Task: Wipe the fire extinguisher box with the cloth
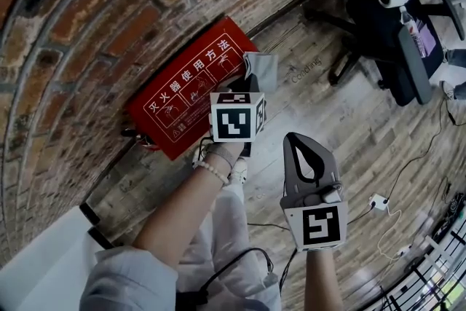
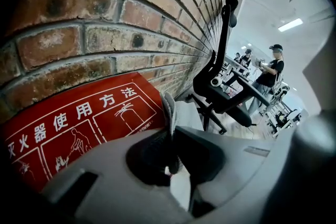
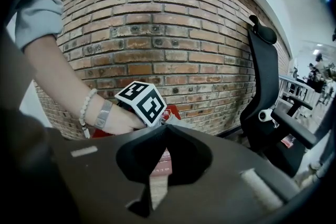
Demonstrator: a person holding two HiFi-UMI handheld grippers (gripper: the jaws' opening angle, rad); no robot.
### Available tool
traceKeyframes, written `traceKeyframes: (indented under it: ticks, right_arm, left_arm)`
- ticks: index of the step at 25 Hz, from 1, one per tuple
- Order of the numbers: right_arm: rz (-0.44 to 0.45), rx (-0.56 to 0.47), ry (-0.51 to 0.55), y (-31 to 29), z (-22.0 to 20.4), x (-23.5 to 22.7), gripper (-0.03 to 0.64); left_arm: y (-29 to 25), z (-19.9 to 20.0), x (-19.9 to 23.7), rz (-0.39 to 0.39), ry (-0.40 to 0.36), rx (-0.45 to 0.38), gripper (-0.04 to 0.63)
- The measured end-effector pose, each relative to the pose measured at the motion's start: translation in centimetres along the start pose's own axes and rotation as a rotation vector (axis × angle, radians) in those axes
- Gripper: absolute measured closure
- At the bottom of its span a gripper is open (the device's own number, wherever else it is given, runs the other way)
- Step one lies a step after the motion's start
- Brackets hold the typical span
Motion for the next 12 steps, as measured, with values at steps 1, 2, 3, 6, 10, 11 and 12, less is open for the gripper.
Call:
traceKeyframes:
  ticks: [1,2,3,6,10,11,12]
  right_arm:
    - [0.002,0.0,0.003,-0.1,0.1,0.1,0.606]
    - [0.004,0.0,0.005,-0.1,0.1,0.2,0.606]
    - [0.006,0.0,0.006,-0.2,0.2,0.3,0.606]
    - [0.011,-0.002,0.01,-0.3,0.4,0.7,0.606]
    - [0.017,-0.003,0.015,-0.3,0.6,1.2,0.606]
    - [0.02,-0.003,0.019,-0.4,0.6,1.3,0.606]
    - [0.023,-0.002,0.022,-0.4,0.7,1.5,0.606]
  left_arm:
    - [0.1,-0.1,0.1,0.0,0.001,0.0,0.583]
    - [0.2,-0.2,0.2,0.001,0.004,0.001,0.583]
    - [0.3,-0.3,0.3,0.001,0.005,0.001,0.583]
    - [0.6,-0.5,0.6,0.003,0.006,0.001,0.583]
    - [1.2,-0.8,1.2,0.006,0.015,0.003,0.583]
    - [1.3,-0.8,1.4,0.007,0.016,0.003,0.583]
    - [1.5,-0.9,1.5,0.009,0.017,0.003,0.583]
Point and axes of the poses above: the fingertips, and each gripper's own axes: y backward along the fingers, x to its left, z out of its top, the point moved 2 cm from there along y, backward along the fingers, and after that the axes turned 5 degrees about y, right-handed, at the moved point
